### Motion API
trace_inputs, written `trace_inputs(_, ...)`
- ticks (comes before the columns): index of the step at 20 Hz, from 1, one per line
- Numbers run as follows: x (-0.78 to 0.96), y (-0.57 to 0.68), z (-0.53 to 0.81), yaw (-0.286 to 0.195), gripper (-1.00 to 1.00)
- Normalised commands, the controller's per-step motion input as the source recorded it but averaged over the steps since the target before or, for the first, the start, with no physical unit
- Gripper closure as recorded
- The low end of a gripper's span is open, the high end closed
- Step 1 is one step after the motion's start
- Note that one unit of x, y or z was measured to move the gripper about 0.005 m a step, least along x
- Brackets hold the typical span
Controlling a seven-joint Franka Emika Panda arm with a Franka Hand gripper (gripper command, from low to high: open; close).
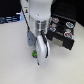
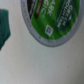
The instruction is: Open the kcup holder, insert the kcup into the holder, and close the kcup holder
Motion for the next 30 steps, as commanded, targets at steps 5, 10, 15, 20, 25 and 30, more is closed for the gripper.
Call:
trace_inputs(5,0.04,-0.17,-0.13,-0.048,-1.00)
trace_inputs(10,0.06,-0.07,-0.04,-0.053,-1.00)
trace_inputs(15,-0.03,-0.03,0.00,-0.034,1.00)
trace_inputs(20,-0.05,-0.01,0.00,-0.022,1.00)
trace_inputs(25,-0.03,-0.02,0.02,-0.029,1.00)
trace_inputs(30,0.01,0.13,0.31,-0.011,1.00)
